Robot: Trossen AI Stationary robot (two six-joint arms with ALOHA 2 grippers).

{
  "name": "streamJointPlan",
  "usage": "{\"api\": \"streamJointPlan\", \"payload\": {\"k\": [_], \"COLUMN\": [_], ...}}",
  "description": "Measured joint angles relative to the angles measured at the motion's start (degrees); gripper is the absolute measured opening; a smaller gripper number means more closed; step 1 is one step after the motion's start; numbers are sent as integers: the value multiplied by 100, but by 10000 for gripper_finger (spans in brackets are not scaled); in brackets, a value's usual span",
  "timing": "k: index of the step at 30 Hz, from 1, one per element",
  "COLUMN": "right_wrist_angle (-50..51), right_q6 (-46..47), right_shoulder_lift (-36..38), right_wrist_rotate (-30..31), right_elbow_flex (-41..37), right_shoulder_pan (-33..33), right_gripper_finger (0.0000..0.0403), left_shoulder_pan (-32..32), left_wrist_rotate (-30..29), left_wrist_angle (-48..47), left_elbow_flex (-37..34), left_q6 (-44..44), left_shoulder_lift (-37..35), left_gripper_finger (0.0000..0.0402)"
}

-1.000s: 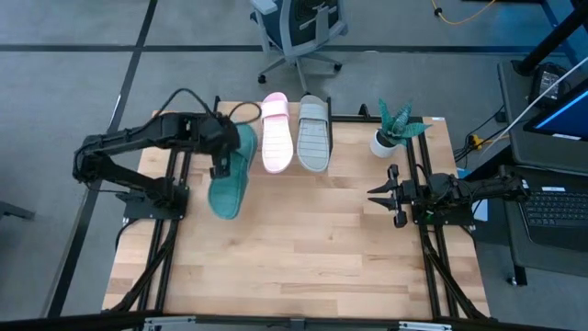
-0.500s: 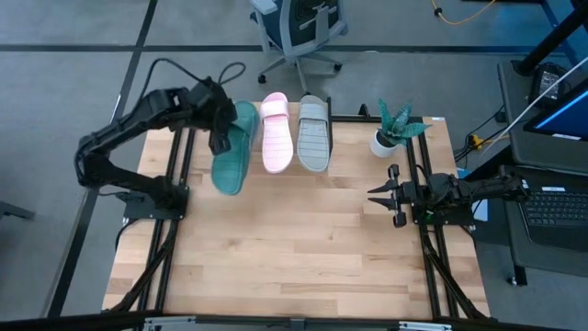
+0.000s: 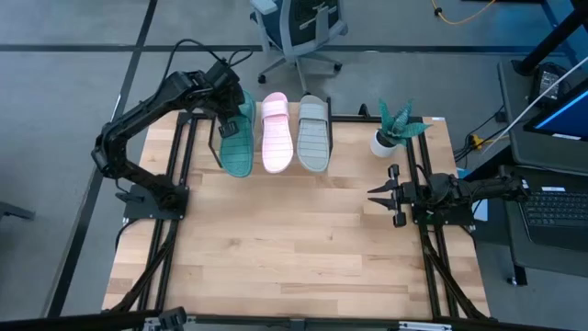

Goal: Pick and place slippers onto the shelf
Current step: Put the pair of green slippers on the shelf

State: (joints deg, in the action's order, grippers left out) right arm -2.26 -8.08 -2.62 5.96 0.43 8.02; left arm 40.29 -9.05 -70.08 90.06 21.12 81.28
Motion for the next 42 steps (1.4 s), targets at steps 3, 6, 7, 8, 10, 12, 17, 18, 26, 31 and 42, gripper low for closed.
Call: {"api": "streamJointPlan", "payload": {"k": [3, 6, 7, 8, 10, 12, 17, 18, 26, 31, 42], "right_wrist_angle": [0, 0, 0, 2, 0, 2, 0, 0, 0, 0, 0], "right_q6": [0, 0, 0, -2, -3, -10, -21, -43, -125, -124, -123], "right_shoulder_lift": [-1, 1, 1, 0, 0, -1, 1, 0, -1, 0, 0], "right_wrist_rotate": [0, 0, 0, 0, 0, 0, 0, 0, 0, 0, 0], "right_elbow_flex": [0, 0, 0, 0, 0, 0, 0, 0, 0, 0, 0], "right_shoulder_pan": [0, -1, 1, 1, -1, 1, 1, -1, 0, -1, -1], "right_gripper_finger": [92, 92, 92, 92, 92, 92, 92, 92, 92, 92, 92], "left_shoulder_pan": [125, 198, 219, 243, 314, 372, 509, 524, 617, 649, 662], "left_wrist_rotate": [117, 170, 172, 180, 195, 191, 203, 199, 425, 408, 404], "left_wrist_angle": [9, 11, 11, 12, 11, 13, -56, -52, -30, -8, 7], "left_elbow_flex": [3, 4, 4, 4, 6, 4, 4, 4, 4, 5, 4], "left_q6": [111, 198, 200, 201, 237, 317, 366, 366, 482, 491, 501], "left_shoulder_lift": [106, 212, 241, 264, 318, 358, 397, 395, 420, 523, 764], "left_gripper_finger": [2, 2, 2, 2, 2, 2, 2, 2, 2, 2, 2]}}
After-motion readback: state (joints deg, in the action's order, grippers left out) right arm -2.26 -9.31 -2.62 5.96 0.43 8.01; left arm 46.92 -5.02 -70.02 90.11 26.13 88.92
